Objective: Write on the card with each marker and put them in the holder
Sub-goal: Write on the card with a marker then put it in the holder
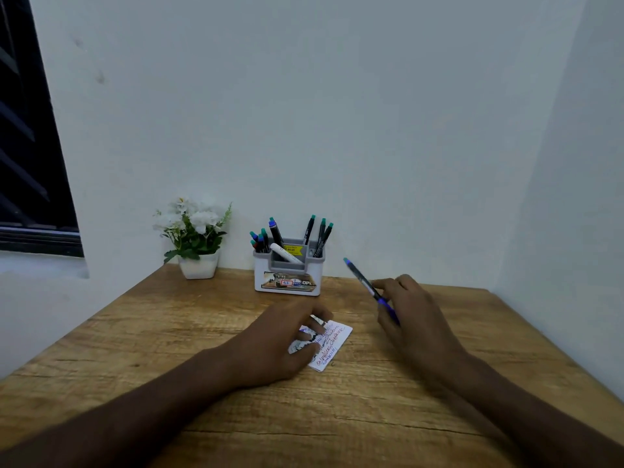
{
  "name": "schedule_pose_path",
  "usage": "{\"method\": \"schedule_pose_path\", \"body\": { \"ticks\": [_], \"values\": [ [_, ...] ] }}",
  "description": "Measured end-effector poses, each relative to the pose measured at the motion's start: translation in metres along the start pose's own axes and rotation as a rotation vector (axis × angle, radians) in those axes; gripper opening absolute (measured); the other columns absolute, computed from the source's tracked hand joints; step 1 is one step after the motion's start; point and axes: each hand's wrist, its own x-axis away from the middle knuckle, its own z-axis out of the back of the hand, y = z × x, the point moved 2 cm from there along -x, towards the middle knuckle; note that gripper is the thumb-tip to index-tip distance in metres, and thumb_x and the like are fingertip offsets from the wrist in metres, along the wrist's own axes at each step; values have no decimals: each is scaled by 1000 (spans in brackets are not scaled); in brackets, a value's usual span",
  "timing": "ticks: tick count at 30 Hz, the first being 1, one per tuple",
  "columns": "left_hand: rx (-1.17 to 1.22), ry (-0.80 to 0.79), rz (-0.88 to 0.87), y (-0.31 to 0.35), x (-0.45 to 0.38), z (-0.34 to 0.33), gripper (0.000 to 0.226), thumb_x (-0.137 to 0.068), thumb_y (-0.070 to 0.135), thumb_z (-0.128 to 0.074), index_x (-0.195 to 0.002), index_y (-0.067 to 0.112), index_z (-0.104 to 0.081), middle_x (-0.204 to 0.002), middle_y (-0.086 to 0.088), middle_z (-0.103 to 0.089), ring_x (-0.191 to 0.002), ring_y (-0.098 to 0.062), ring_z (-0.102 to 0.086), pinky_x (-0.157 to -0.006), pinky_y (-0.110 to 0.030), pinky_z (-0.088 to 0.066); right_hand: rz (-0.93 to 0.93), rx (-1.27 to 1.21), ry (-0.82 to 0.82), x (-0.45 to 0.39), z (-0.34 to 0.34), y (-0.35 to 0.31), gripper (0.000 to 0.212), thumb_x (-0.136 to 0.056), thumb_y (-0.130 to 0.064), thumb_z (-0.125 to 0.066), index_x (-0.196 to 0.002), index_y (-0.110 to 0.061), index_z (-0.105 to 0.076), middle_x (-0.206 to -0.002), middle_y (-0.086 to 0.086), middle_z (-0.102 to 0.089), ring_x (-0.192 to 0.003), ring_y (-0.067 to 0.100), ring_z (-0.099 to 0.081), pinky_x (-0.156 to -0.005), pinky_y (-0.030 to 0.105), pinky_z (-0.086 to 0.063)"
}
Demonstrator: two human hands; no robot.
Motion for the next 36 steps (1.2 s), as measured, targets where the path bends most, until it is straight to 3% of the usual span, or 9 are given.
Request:
{"method": "schedule_pose_path", "body": {
  "ticks": [2, 5, 10, 14, 21, 26, 30, 32, 36],
  "values": [
    [34, 5, 16, -1, 1, -1, 37, -98, 26, -70, -133, 30, -58, -131, 19, -60, -117, 1, -63, -92, -27, -60, -82, -242, -1, 3, 2, -10, 24, -99, -14, -69, -120, -24, -71, -100, -6, -67, -84, 10, -65, -69, 12, -47],
    [-9, -1, 22, 4, 2, 0, 35, -102, 48, -59, -135, 38, -56, -132, 23, -60, -118, 5, -61, -94, -23, -56, -227, -641, -118, 11, -1, -27, 13, -94, -15, -79, -105, -21, -73, -94, -1, -79, -84, 15, -77, -75, 24, -63],
    [-176, -30, -54, 16, 2, -2, 32, -109, 52, -38, -127, 36, -59, -112, 24, -64, -101, 4, -59, -86, -24, -49, -277, -1118, -249, 26, -9, -44, 19, -96, -15, -76, -111, -5, -79, -99, 15, -83, -90, 23, -80, -85, 31, -65],
    [-249, -53, -13, 7, 1, -3, 68, -103, 69, -15, -130, 24, -59, -116, 11, -69, -102, -7, -63, -88, -38, -51, -306, -1338, -299, 27, -16, -48, 33, -94, -25, -67, -116, -3, -78, -103, 22, -82, -95, 21, -80, -85, 25, -64],
    [-230, -71, -42, 0, 0, 0, 63, -108, 59, -19, -130, 17, -60, -116, 5, -69, -101, -12, -63, -87, -39, -50, -294, -1432, -336, 29, -16, -53, 36, -95, -27, -61, -117, -2, -74, -111, 23, -81, -103, 22, -80, -87, 25, -65],
    [-148, -30, 4, -4, -1, 3, 43, -109, 57, -26, -102, 33, -61, -92, 13, -64, -83, -8, -58, -75, -36, -49, -412, -1594, -272, 25, -14, -49, 33, -106, -36, -49, -119, -8, -61, -117, 33, -76, -109, 45, -77, -90, 42, -67],
    [-97, -34, -19, 5, 0, 4, 45, -108, 58, -27, -115, 35, -65, -98, 19, -66, -89, -3, -61, -76, -25, -48, -443, -1573, -94, 21, -12, -45, 32, -107, -40, -48, -114, -16, -69, -113, 24, -80, -101, 40, -80, -89, 46, -66],
    [-90, -56, -25, 6, 0, 5, 46, -106, 62, -31, -124, 37, -66, -104, 17, -69, -93, -6, -63, -79, -27, -49, -434, -1512, 35, 18, -11, -38, 34, -107, -39, -50, -116, -14, -71, -108, 17, -81, -93, 30, -80, -79, 38, -68],
    [-118, -90, -48, 0, 1, 2, 37, -99, 59, -59, -130, 39, -61, -103, 18, -65, -96, -4, -61, -78, -18, -47, -417, -1268, 85, 13, -12, -21, 19, -106, -22, -61, -109, -5, -69, -88, 12, -77, -72, 20, -73, -67, 28, -63]
  ]
}}
